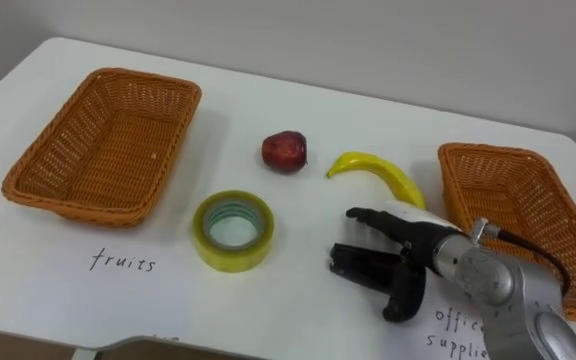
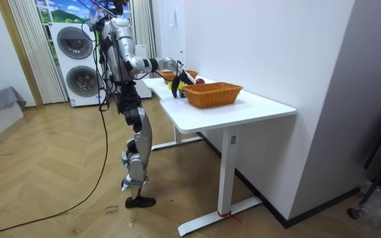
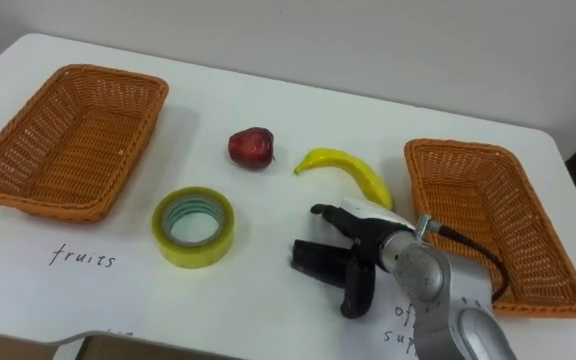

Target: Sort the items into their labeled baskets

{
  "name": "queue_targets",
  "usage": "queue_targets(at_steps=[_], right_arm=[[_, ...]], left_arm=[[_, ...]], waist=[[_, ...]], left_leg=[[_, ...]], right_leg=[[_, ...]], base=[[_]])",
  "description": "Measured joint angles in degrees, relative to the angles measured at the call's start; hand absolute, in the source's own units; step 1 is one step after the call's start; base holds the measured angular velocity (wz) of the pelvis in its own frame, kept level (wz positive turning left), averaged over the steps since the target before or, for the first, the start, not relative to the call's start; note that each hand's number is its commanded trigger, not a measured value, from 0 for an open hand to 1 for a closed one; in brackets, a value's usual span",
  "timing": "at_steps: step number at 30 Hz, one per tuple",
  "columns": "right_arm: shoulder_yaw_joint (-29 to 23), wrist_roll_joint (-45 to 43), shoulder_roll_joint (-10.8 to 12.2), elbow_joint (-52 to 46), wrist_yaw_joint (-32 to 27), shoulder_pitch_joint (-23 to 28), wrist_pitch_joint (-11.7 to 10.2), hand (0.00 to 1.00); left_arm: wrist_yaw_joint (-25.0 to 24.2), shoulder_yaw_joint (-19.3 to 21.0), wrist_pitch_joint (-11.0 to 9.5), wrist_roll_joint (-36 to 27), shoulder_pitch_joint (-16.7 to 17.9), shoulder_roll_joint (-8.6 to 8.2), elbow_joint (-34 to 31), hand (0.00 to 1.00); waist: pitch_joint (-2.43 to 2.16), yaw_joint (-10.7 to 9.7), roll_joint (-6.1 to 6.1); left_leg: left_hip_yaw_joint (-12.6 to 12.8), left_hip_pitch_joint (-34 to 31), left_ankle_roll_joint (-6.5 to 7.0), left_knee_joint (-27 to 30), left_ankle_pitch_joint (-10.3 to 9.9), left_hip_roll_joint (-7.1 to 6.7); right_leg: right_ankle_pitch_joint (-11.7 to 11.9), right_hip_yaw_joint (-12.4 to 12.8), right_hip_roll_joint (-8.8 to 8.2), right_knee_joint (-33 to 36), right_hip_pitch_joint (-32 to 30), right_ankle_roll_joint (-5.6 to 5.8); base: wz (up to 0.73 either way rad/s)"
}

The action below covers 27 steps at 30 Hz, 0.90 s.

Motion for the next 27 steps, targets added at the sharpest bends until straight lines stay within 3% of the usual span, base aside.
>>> queue_targets(at_steps=[4,5,6,7,11,16,27], right_arm=[[0.8,-1.2,0.0,0.0,0.2,-0.4,0.0,0.0],[0.8,-1.2,0.0,0.1,0.2,-0.5,0.1,0.54],[0.9,-1.2,0.0,0.0,0.2,-0.4,0.1,0.91],[0.9,-1.2,0.0,0.0,0.2,-0.5,0.1,1.0],[1.2,-1.7,0.1,0.0,-1.3,-0.4,0.1,1.0],[1.2,-4.8,2.0,2.2,-5.5,-1.8,0.7,1.0],[1.7,-5.9,2.2,1.2,-7.3,-1.2,0.7,1.0]], left_arm=[[0.0,-0.3,0.0,0.0,-0.7,-0.02,-0.4,0.0],[0.0,-0.3,0.0,0.0,-0.8,-0.02,-0.5,0.0],[0.0,-0.6,0.0,0.0,-0.8,-0.02,-0.5,0.0],[0.0,-0.6,0.0,0.0,-0.9,-0.01,-0.5,0.0],[0.0,-0.6,0.0,-0.1,-0.9,-0.02,-0.8,0.0],[0.0,-0.7,0.0,-0.1,-0.9,-0.1,-1.8,0.0],[0.1,-1.1,-0.1,-0.1,-1.0,-0.11,-1.6,0.0]], waist=[[0.0,0.0,0.0],[0.0,0.0,0.0],[0.0,-0.1,0.0],[0.0,-0.1,0.0],[0.0,-0.1,0.0],[-0.02,0.0,0.03],[-0.1,0.0,0.23]], left_leg=[[0.0,0.0,0.0,-0.1,0.0,-0.01],[0.0,0.0,0.01,-0.1,0.0,-0.01],[0.1,0.0,0.01,-0.1,0.0,-0.01],[0.2,0.0,0.01,-0.1,0.0,-0.01],[0.2,0.0,0.01,-0.1,0.0,-0.01],[0.1,0.0,0.01,-0.1,0.0,-0.01],[-0.3,0.0,0.02,-0.3,0.0,-0.06]], right_leg=[[0.0,0.0,0.0,0.0,-0.1,0.0],[0.0,0.0,0.0,0.0,-0.1,0.0],[0.0,-0.1,0.0,0.0,-0.1,0.0],[0.0,-0.1,0.0,0.0,0.0,0.01],[0.0,-0.1,-0.01,0.0,0.0,0.02],[0.0,-0.2,-0.02,0.0,0.0,0.02],[0.0,-0.3,0.02,-0.1,-0.2,0.02]], base=[[0.0],[0.0],[0.0],[0.0],[0.0],[0.0],[0.0]])
